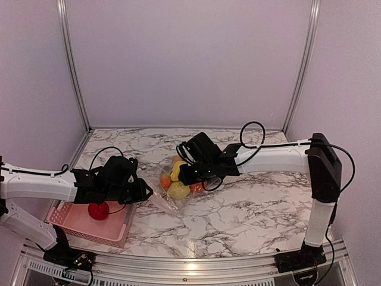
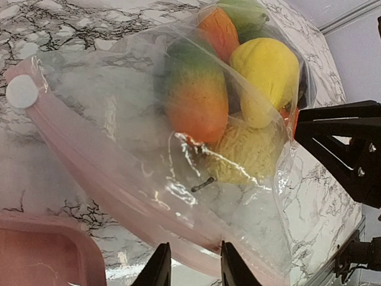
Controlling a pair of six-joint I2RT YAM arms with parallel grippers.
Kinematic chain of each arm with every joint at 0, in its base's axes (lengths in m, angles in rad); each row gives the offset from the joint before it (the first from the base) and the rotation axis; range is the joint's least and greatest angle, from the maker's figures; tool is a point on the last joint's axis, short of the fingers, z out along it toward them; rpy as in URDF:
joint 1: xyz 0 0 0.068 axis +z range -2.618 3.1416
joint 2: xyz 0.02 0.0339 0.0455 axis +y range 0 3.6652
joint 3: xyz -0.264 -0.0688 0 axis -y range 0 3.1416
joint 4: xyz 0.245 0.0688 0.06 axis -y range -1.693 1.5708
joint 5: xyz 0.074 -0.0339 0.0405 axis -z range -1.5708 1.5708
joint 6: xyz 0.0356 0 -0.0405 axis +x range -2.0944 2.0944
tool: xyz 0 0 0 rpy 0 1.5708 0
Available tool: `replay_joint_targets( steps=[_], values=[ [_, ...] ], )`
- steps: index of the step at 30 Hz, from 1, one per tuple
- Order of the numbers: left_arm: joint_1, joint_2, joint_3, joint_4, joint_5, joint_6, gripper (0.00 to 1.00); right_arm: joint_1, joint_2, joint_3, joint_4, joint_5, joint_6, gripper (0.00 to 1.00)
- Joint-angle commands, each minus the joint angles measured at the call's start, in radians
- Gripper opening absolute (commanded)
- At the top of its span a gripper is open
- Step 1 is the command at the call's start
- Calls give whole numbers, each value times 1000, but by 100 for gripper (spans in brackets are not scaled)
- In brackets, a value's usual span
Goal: Open the zip-top bag and remove the fake food
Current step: Pick up the fake fruit from the zipper food storage bag.
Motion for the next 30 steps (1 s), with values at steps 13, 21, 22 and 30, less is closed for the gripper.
replay_joint_targets(
  steps=[13,21,22,30],
  values=[
    [-5,45,20,85,9,-26,28,-33,64,-33,22,-32,-1,26],
    [-9,-101,-47,-35,-38,-36,26,-33,67,-29,17,-28,-6,26],
    [-8,-102,-49,-45,-46,-32,24,-33,67,-27,15,-28,-6,26],
    [-7,-41,-26,-51,-68,0,16,-33,69,-22,8,-25,-1,26]
  ],
)
